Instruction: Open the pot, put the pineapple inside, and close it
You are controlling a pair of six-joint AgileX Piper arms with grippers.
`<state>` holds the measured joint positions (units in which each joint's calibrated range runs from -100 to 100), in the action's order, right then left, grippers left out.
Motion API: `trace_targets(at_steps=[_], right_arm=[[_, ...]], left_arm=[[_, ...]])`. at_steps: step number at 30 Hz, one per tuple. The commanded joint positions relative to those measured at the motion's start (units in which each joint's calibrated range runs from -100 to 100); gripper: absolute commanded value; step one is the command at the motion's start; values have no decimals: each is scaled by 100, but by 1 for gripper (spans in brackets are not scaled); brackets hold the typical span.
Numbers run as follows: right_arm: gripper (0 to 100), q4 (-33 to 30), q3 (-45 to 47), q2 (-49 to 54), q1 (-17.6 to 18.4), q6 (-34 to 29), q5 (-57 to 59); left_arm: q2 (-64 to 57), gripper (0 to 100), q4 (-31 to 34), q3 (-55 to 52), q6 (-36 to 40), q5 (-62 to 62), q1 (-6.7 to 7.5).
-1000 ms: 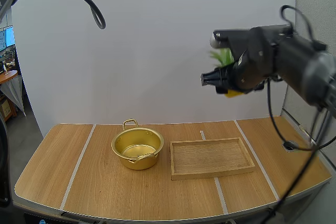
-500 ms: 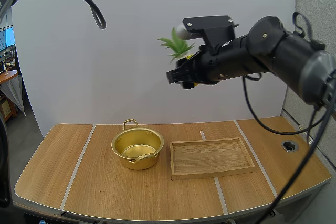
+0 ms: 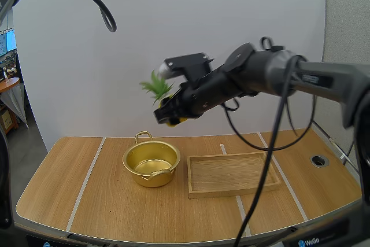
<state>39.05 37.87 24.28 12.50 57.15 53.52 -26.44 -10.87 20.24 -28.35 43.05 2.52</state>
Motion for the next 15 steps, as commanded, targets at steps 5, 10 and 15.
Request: trace_targets(at_steps=[5,10,15], right_arm=[[0,-548,-623,-807,221,-594,68],[0,-634,-982,-1330,221,-757,426],[0,-695,-1416,-2005,221,-903,959]], left_arm=[[-45,0,-48,77,16,-196,9],[-45,0,-48,77,16,-196,9],[-45,0,-48,77,16,-196,9]])
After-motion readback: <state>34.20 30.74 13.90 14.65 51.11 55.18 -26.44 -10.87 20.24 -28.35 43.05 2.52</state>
